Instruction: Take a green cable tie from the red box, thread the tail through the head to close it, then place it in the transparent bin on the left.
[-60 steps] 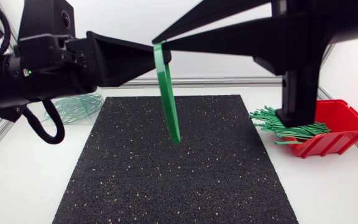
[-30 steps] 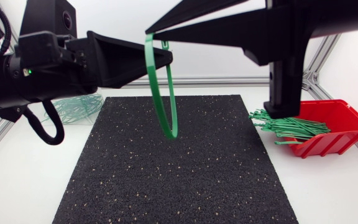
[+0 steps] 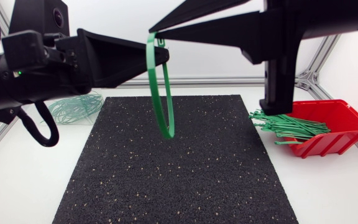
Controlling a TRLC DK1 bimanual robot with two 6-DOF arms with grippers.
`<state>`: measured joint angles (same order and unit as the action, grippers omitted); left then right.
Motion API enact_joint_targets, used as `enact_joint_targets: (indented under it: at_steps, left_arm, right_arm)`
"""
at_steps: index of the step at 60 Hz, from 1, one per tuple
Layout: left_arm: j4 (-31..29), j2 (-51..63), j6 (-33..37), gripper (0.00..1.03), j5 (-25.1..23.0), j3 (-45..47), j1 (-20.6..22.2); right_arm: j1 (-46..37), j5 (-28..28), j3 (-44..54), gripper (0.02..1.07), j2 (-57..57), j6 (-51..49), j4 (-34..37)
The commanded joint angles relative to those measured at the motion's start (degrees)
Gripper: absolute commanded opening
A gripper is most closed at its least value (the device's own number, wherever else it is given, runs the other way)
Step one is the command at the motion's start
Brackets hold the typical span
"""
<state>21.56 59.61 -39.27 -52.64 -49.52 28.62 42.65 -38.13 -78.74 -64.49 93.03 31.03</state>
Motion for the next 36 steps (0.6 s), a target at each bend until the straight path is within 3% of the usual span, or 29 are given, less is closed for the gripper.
enact_joint_targets:
  at_steps: [1,36]
  left_arm:
    - [1.11,-0.99,-1.6,0.04,-0.8,1.35,-0.41]
    - [1.29,1.21,-1.78,0.04,-0.62,1.09,-0.67]
  right_arm:
    - [-0.29,0.16,1.31,0.08,-0.46,1.98,-0.97]
    - [-0.29,-0.45,2.27,0.08,1.21,2.24,-1.32]
